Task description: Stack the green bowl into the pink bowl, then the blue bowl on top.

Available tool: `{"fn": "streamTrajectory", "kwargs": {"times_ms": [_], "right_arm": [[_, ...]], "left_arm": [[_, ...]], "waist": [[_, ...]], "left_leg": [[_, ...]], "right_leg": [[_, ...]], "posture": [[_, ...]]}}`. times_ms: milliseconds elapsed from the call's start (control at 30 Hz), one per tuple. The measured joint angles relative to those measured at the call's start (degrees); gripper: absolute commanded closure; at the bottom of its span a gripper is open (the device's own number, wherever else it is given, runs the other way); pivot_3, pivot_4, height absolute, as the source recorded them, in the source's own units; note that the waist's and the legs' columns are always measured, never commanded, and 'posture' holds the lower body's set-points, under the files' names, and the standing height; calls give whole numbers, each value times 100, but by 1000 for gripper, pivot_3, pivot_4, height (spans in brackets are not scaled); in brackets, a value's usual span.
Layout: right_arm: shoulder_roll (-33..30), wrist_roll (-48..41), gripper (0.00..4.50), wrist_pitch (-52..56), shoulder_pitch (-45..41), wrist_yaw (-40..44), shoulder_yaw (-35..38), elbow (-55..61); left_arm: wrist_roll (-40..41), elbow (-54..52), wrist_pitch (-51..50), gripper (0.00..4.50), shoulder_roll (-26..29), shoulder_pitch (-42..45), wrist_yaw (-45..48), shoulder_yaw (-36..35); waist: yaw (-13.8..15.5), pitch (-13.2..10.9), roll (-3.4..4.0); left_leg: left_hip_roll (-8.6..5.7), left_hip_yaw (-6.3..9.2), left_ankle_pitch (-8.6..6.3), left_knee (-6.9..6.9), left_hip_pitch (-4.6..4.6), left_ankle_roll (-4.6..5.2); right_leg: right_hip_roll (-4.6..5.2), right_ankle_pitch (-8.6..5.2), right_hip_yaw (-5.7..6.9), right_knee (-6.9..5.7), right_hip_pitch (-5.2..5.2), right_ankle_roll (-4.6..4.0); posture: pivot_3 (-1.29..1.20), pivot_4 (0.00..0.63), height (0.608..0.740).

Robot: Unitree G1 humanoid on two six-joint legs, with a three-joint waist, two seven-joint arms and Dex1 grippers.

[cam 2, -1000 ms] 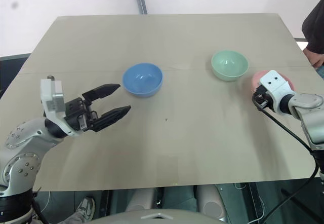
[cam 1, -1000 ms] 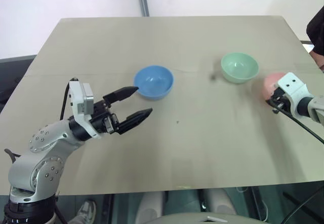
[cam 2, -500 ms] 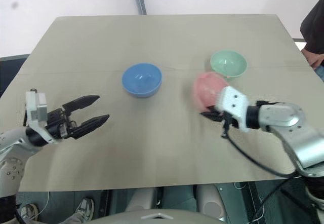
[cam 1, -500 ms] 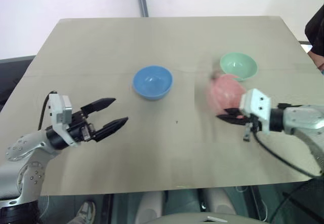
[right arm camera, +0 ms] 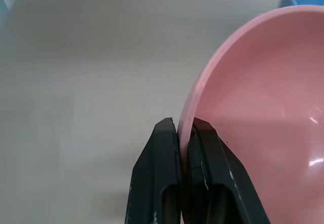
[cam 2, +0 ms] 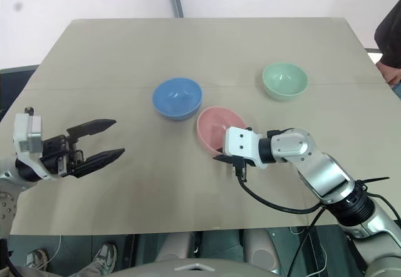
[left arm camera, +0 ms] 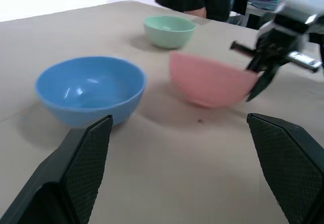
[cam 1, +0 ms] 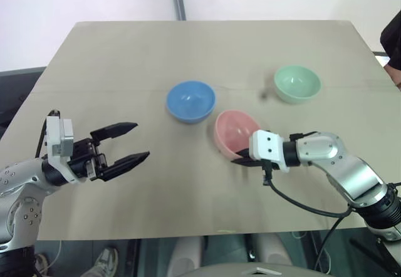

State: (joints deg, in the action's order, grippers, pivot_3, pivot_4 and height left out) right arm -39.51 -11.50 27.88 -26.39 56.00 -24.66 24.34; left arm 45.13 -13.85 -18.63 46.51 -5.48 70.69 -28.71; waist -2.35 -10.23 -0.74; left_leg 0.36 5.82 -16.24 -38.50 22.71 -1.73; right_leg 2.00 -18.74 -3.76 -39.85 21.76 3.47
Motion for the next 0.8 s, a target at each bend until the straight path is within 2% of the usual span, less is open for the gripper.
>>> {"fn": "streamTrajectory", "kwargs": {"times_ms": [300, 533, 633, 800], "right_arm": [[-442, 205, 4401, -250, 121, 279, 92, 48], [-245, 97, 1756, 95, 89, 295, 133, 119], [-277, -334, 1756, 527, 136, 208, 687, 400], [-263, -1651, 1756, 1705, -22, 35, 2013, 728]], "left_arm": [[139, -254, -150, 0, -72, -80, -231, -24], [139, -253, -182, 0, -105, 107, -294, 10], [139, -255, -188, 0, -122, 136, -309, 23], [140, -256, -205, 0, -188, 140, -370, 41]], "waist": [[-2, 0, 0], [-4, 0, 0], [1, -1, 1], [6, 0, 1]], "left_leg": [[0, 1, -8, -1, -2, 15], [0, 1, -8, -1, -1, 13], [-2, 1, -8, -1, 1, 13], [-1, 3, -9, 0, -1, 16]], "right_leg": [[0, 0, 1, -2, -2, 0], [0, 0, 0, -2, -1, 0], [2, 0, 0, 1, -2, 0], [1, 0, 1, -1, -5, 0]], "posture": [[0, 150, 740], [0, 150, 740], [0, 150, 740], [0, 150, 740]]}}
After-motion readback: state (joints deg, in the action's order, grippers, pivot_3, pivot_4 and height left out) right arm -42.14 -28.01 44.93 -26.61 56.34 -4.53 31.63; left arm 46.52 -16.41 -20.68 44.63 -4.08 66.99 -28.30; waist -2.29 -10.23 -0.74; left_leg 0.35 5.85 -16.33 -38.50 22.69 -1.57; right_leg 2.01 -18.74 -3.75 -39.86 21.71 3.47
